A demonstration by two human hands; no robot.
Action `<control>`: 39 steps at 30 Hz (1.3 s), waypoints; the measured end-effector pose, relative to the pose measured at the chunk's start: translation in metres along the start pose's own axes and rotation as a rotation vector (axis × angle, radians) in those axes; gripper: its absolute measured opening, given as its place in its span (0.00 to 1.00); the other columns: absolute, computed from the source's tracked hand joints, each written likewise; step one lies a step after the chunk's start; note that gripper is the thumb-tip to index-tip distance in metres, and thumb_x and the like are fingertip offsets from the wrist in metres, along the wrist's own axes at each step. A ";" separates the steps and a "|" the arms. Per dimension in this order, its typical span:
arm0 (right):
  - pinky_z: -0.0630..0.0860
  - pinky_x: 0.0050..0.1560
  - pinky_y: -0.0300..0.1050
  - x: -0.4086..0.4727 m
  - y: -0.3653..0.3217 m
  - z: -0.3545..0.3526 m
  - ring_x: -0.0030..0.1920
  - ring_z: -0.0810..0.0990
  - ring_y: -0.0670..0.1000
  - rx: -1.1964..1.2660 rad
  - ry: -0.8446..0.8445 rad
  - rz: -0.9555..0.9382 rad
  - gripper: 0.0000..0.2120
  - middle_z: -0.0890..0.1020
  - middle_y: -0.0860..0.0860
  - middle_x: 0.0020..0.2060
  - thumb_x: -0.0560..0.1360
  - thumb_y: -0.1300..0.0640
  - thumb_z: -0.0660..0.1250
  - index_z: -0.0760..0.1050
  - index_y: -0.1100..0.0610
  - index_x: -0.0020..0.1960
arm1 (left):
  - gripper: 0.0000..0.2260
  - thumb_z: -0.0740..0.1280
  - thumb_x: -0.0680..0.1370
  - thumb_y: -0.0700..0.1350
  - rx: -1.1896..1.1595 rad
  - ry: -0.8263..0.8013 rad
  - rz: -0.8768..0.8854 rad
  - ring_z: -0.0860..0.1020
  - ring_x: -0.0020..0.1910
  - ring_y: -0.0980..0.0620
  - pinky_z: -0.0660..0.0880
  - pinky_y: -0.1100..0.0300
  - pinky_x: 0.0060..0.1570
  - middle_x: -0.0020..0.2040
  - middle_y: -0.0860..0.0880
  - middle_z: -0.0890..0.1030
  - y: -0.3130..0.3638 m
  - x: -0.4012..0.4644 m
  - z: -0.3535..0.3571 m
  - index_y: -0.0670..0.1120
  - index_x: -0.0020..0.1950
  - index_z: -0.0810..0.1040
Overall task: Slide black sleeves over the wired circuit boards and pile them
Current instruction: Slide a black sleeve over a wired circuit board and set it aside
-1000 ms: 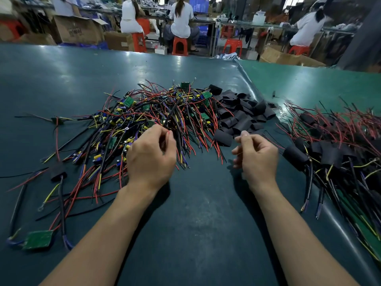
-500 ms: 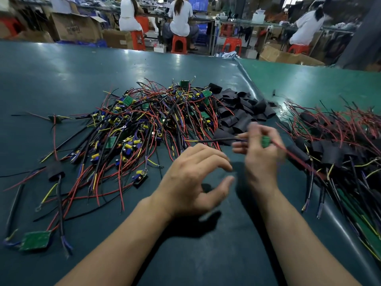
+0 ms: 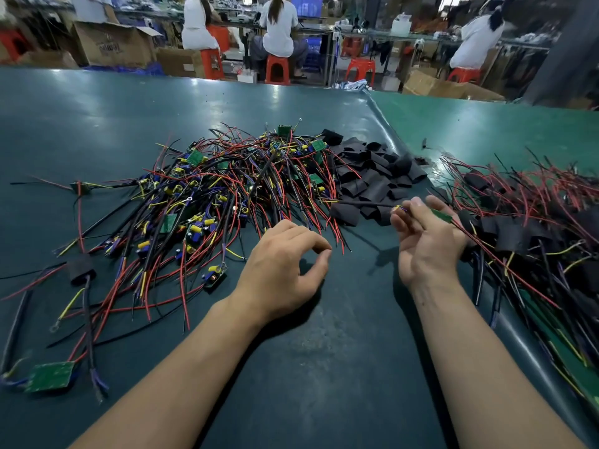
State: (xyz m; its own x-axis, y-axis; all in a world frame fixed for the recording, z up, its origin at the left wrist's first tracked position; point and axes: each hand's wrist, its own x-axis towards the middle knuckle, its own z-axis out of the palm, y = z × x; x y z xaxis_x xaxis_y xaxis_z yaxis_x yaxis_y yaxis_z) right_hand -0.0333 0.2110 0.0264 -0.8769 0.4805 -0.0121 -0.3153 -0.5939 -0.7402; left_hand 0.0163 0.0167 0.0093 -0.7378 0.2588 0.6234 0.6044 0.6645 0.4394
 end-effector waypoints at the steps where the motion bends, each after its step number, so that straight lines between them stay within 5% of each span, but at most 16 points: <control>1: 0.79 0.32 0.41 0.001 0.000 0.000 0.29 0.81 0.52 0.009 0.002 0.003 0.12 0.82 0.55 0.30 0.76 0.71 0.67 0.69 0.57 0.51 | 0.05 0.70 0.76 0.42 0.000 0.000 -0.002 0.77 0.46 0.46 0.75 0.51 0.50 0.43 0.50 0.83 0.000 0.000 0.000 0.41 0.46 0.83; 11: 0.62 0.17 0.35 -0.005 0.001 -0.005 0.18 0.72 0.49 -0.339 -0.049 -0.273 0.20 0.83 0.55 0.31 0.77 0.53 0.70 0.63 0.52 0.62 | 0.03 0.71 0.76 0.41 0.027 0.063 -0.010 0.75 0.41 0.48 0.74 0.56 0.45 0.41 0.51 0.82 0.001 0.001 -0.001 0.42 0.45 0.82; 18: 0.66 0.21 0.36 -0.009 -0.011 -0.005 0.23 0.74 0.46 -0.408 0.009 -0.435 0.10 0.78 0.47 0.24 0.76 0.53 0.72 0.74 0.50 0.53 | 0.02 0.71 0.76 0.41 0.033 0.131 -0.081 0.74 0.39 0.49 0.72 0.56 0.42 0.39 0.52 0.81 -0.004 0.002 0.000 0.43 0.43 0.81; 23: 0.67 0.21 0.37 -0.013 -0.008 -0.003 0.20 0.73 0.49 -0.372 -0.129 -0.292 0.10 0.79 0.50 0.24 0.79 0.50 0.67 0.79 0.57 0.45 | 0.03 0.70 0.76 0.42 0.039 0.112 -0.082 0.74 0.40 0.49 0.71 0.58 0.44 0.40 0.52 0.81 -0.007 0.002 -0.001 0.44 0.44 0.82; 26: 0.69 0.25 0.38 -0.011 -0.011 -0.004 0.24 0.76 0.52 -0.277 -0.181 -0.212 0.09 0.84 0.57 0.33 0.77 0.64 0.59 0.77 0.60 0.53 | 0.03 0.70 0.76 0.42 0.046 0.109 -0.072 0.73 0.40 0.50 0.70 0.60 0.44 0.40 0.53 0.81 -0.007 0.001 -0.002 0.44 0.44 0.81; 29: 0.75 0.31 0.40 -0.013 -0.014 -0.005 0.32 0.80 0.51 -0.323 -0.201 -0.323 0.16 0.86 0.55 0.37 0.74 0.74 0.57 0.69 0.57 0.54 | 0.03 0.69 0.76 0.42 0.083 0.104 -0.047 0.73 0.40 0.49 0.71 0.57 0.45 0.40 0.51 0.81 -0.004 -0.002 0.000 0.43 0.44 0.81; 35: 0.76 0.32 0.40 -0.017 -0.020 -0.004 0.30 0.81 0.48 -0.276 -0.126 -0.374 0.12 0.87 0.50 0.40 0.79 0.69 0.64 0.66 0.55 0.52 | 0.08 0.63 0.78 0.44 0.339 -0.137 0.069 0.75 0.48 0.41 0.73 0.46 0.50 0.47 0.43 0.80 0.000 0.022 0.020 0.41 0.50 0.79; 39: 0.70 0.26 0.38 -0.016 -0.034 -0.007 0.26 0.77 0.48 -0.163 -0.044 -0.235 0.03 0.83 0.55 0.34 0.81 0.62 0.64 0.70 0.57 0.52 | 0.17 0.60 0.79 0.45 0.441 -0.397 0.121 0.71 0.64 0.43 0.69 0.49 0.63 0.66 0.44 0.74 -0.010 0.067 0.035 0.44 0.67 0.72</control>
State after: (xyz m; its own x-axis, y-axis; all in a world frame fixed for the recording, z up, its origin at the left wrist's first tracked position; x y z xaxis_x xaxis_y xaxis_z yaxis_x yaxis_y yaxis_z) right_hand -0.0057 0.2278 0.0468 -0.8029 0.5621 0.1987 -0.4520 -0.3565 -0.8177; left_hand -0.0498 0.0517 0.0236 -0.7785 0.5365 0.3259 0.5724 0.8198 0.0179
